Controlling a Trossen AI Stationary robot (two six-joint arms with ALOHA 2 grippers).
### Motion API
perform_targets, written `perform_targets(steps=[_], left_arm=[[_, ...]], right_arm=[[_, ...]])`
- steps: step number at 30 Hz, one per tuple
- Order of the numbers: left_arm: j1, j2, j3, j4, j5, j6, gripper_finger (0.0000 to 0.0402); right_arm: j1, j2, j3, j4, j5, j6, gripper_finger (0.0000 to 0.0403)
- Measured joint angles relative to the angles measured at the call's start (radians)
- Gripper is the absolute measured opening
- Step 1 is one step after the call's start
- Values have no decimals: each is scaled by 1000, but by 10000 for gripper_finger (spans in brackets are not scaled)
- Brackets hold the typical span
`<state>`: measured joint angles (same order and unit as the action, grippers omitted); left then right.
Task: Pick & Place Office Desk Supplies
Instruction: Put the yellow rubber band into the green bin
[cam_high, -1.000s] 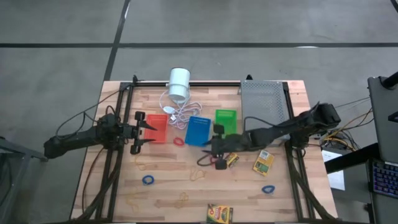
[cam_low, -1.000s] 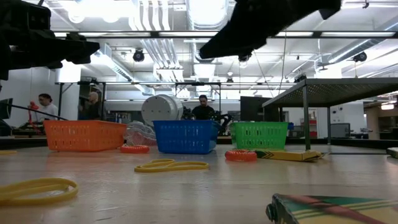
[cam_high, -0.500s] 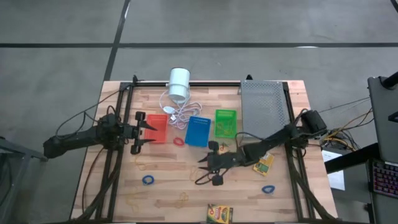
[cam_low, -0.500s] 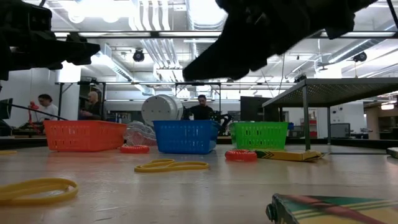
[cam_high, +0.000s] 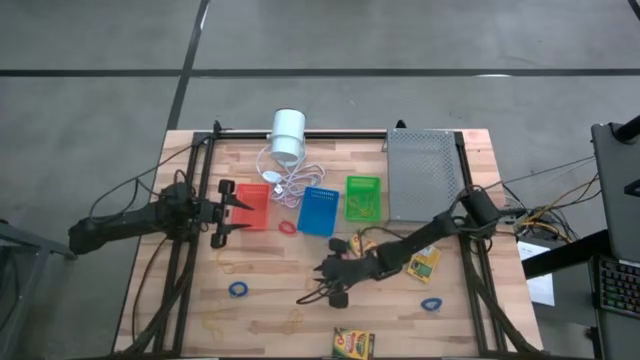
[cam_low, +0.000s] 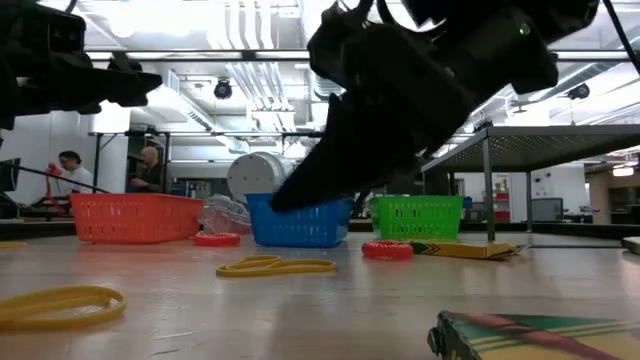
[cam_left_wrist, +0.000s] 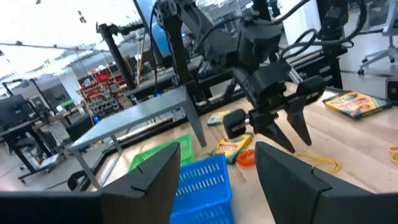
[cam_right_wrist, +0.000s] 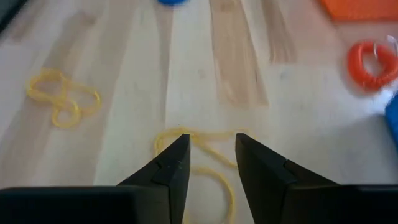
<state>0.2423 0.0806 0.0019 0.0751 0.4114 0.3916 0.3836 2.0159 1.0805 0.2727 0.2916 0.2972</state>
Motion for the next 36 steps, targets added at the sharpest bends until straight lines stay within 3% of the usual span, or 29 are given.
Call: perform_targets(steps=[10, 36], left_arm=[[0, 17, 0, 1, 0, 0, 210], [0, 28, 0, -1, 0, 0, 210]], right_arm=[[18, -5, 116, -264, 30, 95, 124], [12, 42, 44, -233, 32, 175, 121]])
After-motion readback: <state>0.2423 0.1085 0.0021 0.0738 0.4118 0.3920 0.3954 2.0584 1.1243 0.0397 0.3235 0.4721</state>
